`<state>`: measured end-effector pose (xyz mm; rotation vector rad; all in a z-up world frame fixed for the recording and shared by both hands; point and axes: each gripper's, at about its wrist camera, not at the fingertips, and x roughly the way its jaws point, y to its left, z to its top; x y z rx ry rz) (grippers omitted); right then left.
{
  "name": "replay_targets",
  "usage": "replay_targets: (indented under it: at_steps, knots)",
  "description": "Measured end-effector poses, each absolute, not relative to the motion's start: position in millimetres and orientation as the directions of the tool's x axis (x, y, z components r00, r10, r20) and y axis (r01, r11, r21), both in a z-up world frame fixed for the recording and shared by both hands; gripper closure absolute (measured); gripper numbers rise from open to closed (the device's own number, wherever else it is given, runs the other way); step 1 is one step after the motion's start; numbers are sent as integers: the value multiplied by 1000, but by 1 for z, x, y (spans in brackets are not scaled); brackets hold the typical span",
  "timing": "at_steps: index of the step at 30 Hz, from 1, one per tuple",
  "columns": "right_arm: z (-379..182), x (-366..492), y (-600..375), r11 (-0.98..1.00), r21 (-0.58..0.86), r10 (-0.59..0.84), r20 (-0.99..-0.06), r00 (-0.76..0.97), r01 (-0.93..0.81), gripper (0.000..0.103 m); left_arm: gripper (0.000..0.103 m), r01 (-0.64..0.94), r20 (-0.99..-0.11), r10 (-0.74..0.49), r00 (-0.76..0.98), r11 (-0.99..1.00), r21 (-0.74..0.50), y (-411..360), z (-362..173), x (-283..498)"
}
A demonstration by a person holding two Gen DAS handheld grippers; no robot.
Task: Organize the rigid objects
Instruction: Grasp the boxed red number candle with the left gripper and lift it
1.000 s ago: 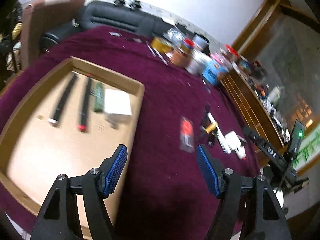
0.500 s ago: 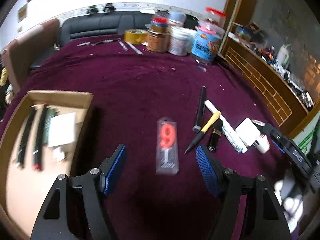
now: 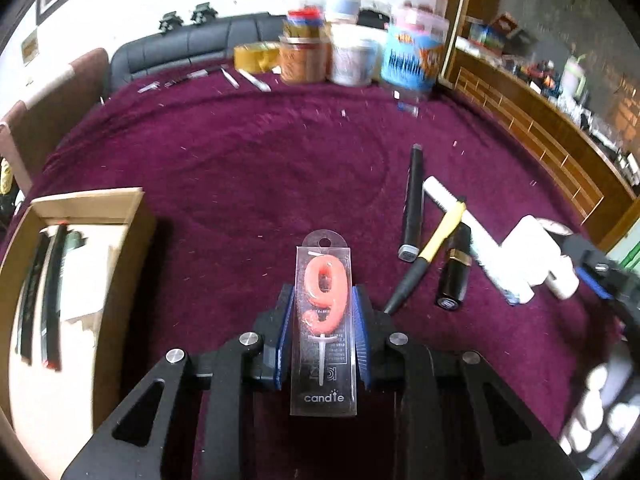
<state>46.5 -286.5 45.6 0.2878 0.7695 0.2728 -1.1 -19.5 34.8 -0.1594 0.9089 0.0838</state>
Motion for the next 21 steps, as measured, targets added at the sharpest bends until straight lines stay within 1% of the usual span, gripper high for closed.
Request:
replay_targets:
  at_steps: [3, 6, 9, 12, 15, 17, 21]
  knots:
    - [45, 47, -286, 928, 348, 339, -647, 683, -131, 5, 80, -143, -766, -17, 642, 980, -142, -18, 46, -26]
    - [44, 48, -286, 932, 342, 329, -652, 683, -123, 5, 80, -138, -759, 1, 651, 984, -117, -21, 48, -38]
    - [44, 48, -287, 935, 336, 317, -657, 684, -111, 5, 80, -154, -772, 51, 634, 986, -62, -18, 39, -37]
    - [43, 48, -288, 938, 332, 304, -661, 686, -97, 5, 80, -178, -797, 31, 603, 979, -96, -7, 26, -35]
    - [43, 48, -289, 941, 329, 292, -665, 688, -81, 5, 80, -180, -804, 27, 594, 979, -100, -5, 16, -33]
    - [42, 48, -289, 944, 323, 283, -671, 685, -73, 5, 78, -181, -803, -7, 596, 973, -142, -1, 12, -33]
    - [43, 49, -288, 948, 312, 273, -675, 686, -70, 5, 71, -177, -786, -87, 612, 954, -243, 11, 10, -35]
